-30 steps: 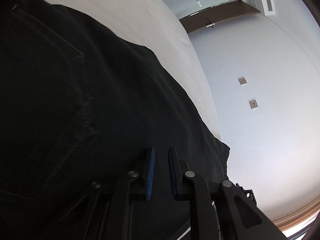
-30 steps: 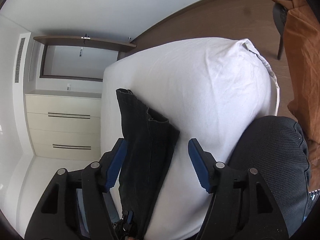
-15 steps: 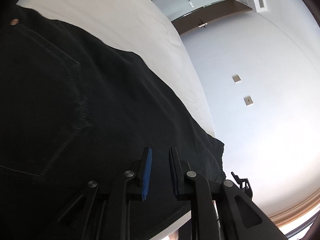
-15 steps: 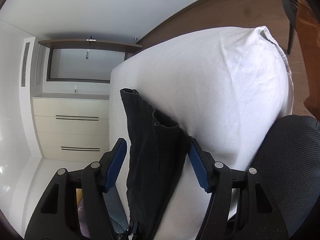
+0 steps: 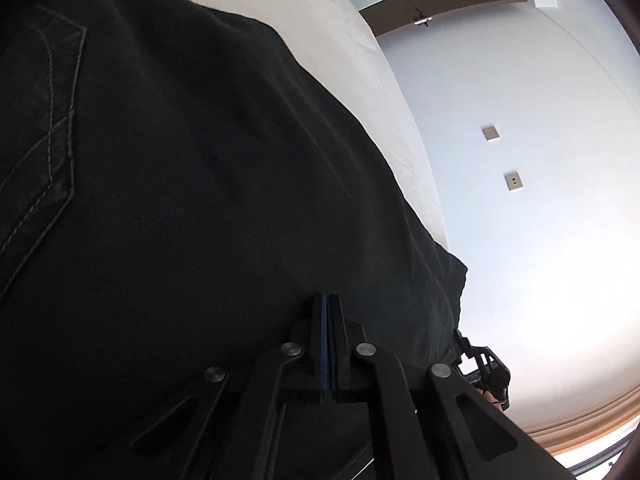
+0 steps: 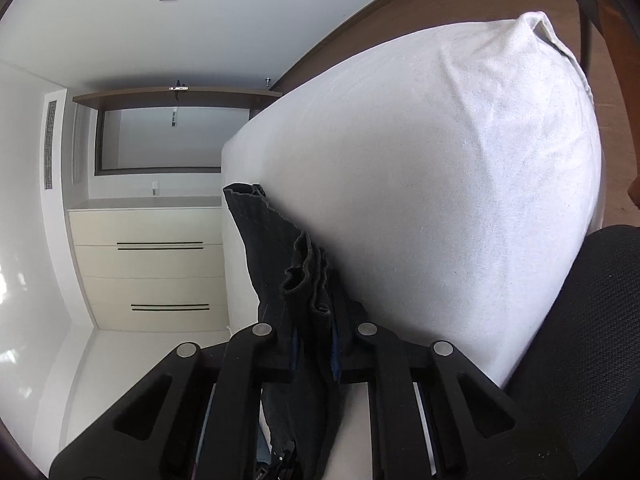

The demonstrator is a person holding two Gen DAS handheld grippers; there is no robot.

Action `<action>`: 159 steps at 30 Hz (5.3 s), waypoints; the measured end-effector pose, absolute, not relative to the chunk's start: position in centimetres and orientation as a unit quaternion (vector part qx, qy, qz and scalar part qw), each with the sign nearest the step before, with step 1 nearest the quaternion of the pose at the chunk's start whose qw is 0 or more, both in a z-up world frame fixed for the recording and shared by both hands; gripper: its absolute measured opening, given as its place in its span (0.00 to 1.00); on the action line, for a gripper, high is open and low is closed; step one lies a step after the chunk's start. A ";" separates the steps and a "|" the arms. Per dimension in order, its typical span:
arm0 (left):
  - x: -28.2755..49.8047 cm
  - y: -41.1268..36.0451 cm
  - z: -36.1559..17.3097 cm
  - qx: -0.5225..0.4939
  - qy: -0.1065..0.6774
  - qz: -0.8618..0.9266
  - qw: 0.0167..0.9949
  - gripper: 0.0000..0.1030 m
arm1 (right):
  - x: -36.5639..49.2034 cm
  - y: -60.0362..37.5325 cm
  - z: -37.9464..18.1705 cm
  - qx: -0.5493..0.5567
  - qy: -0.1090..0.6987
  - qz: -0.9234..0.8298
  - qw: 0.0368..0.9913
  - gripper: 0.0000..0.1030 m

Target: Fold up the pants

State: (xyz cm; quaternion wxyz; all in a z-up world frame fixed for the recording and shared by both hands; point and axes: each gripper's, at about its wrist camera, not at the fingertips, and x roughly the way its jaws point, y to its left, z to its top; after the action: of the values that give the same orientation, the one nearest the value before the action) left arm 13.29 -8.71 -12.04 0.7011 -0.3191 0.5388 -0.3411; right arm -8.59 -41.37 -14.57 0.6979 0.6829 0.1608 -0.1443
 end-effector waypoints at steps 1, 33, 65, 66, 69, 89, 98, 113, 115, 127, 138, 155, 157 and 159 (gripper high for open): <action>13.2 -8.7 -12.0 -0.317 0.537 -0.341 0.703 0.04 | -8.5 -41.3 -14.4 0.677 0.163 -0.148 0.702 0.09; 12.0 -13.5 -6.6 -0.138 0.523 -0.306 0.784 0.70 | 8.3 -15.0 -7.5 -0.058 0.441 -0.094 0.891 0.09; 15.7 -25.5 -2.7 -0.065 0.576 -0.344 0.738 0.88 | 0.0 -13.5 -4.5 -0.052 0.384 -0.084 0.918 0.09; 15.8 -25.5 -2.9 -0.072 0.582 -0.347 0.732 0.88 | -0.3 -13.2 -4.2 -0.053 0.382 -0.083 0.919 0.09; 16.0 -25.5 -3.6 -0.099 0.598 -0.360 0.709 0.83 | -0.8 -12.7 -3.1 -0.067 0.376 -0.078 0.921 0.09; 18.5 -19.1 -3.6 -0.114 0.592 -0.387 0.698 0.08 | -4.2 -5.7 -2.7 -0.147 0.375 -0.014 0.915 0.09; 21.1 -11.8 -4.4 -0.092 0.601 -0.348 0.713 0.08 | -3.0 2.0 -4.7 -0.187 0.400 0.076 0.894 0.09; 21.9 -8.2 -5.6 -0.074 0.599 -0.320 0.730 0.10 | -4.6 7.4 -8.0 -0.221 0.434 0.131 0.864 0.09; 21.9 -8.3 -5.7 -0.069 0.597 -0.315 0.734 0.15 | -4.8 7.0 -8.2 -0.224 0.438 0.132 0.861 0.09; 20.6 -5.4 -4.4 -0.012 0.562 -0.241 0.791 0.45 | -3.7 4.5 -8.6 -0.172 0.467 0.152 0.854 0.17; 15.0 -11.7 -2.3 0.027 0.503 -0.288 0.814 0.45 | -2.7 -15.8 -5.3 0.267 0.485 0.264 0.790 0.20; 10.9 -11.1 -6.3 0.023 0.514 -0.274 0.813 0.45 | 15.6 -29.5 -16.8 0.463 0.529 0.272 0.657 0.18; 10.8 -10.8 -6.4 0.020 0.513 -0.273 0.814 0.45 | 15.2 -29.1 -17.0 0.452 0.541 0.280 0.651 0.18; 9.9 -10.8 -6.5 0.016 0.512 -0.275 0.814 0.45 | 14.5 -28.4 -17.1 0.434 0.555 0.293 0.647 0.18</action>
State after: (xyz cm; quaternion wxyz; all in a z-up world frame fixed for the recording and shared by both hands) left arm 9.93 -10.80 -6.52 0.8138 0.0159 0.5119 -0.2746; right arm 14.48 -28.36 -17.14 0.6466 0.4337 0.5548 0.2933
